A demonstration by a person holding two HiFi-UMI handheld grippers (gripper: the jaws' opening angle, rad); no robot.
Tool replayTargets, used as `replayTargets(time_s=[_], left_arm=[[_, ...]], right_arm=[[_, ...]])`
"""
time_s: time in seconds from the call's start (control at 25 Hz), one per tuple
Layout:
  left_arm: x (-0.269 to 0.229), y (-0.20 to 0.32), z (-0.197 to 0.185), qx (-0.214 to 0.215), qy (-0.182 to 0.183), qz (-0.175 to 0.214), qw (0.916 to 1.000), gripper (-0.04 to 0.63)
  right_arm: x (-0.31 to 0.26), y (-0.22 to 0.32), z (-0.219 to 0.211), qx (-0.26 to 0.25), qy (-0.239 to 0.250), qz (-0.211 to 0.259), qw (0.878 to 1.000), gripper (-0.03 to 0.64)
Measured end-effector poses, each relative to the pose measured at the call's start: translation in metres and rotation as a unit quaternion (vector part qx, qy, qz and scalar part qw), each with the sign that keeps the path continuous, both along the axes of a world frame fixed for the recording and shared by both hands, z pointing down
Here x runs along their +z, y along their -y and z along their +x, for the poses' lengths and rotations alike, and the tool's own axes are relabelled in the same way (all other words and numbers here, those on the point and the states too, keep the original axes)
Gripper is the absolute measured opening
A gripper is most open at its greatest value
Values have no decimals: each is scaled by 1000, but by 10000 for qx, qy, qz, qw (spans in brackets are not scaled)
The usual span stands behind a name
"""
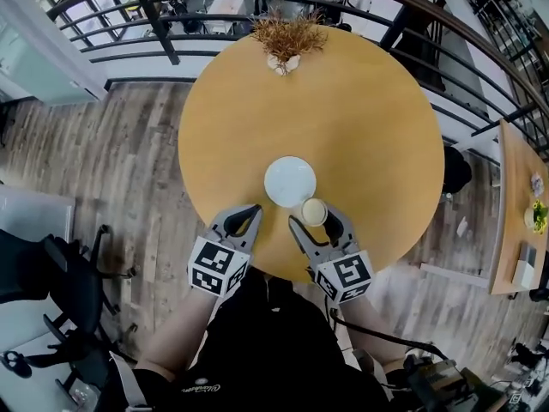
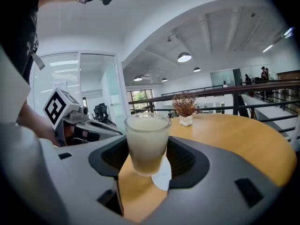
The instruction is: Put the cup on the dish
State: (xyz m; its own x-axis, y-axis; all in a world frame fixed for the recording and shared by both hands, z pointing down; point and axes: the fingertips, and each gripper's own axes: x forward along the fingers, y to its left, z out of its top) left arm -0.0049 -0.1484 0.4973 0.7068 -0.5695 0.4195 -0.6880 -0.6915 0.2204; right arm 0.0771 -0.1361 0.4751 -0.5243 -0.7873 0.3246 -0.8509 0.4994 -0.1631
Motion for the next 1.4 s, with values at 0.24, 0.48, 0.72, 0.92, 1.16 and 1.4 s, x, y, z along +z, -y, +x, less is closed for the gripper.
replayTargets(time_s=[0.24, 0.48, 0.72, 0.92, 1.16, 1.4], left_arm=[[17, 12, 2, 44, -29, -197, 9998, -6], [34, 19, 8, 178, 28, -297, 9994, -6], [50, 19, 7, 217, 240, -312, 9990, -6], [54, 23, 7, 135, 257, -392, 9988, -6], [59, 30, -7, 62, 261, -451, 9986, -6], [64, 31, 1, 90, 255, -515, 9983, -6]], right_arm=[[19, 16, -2, 17, -75, -111, 9999, 250], [43, 38, 0, -26, -224, -240, 9995, 250], [67, 56, -2, -70, -579, -286, 9979, 250], [93, 71, 2, -38, -788, -404, 9961, 250], [137, 95, -4, -16, -1152, -649, 9912, 250], [159, 109, 4, 69, -1328, -830, 9876, 250]])
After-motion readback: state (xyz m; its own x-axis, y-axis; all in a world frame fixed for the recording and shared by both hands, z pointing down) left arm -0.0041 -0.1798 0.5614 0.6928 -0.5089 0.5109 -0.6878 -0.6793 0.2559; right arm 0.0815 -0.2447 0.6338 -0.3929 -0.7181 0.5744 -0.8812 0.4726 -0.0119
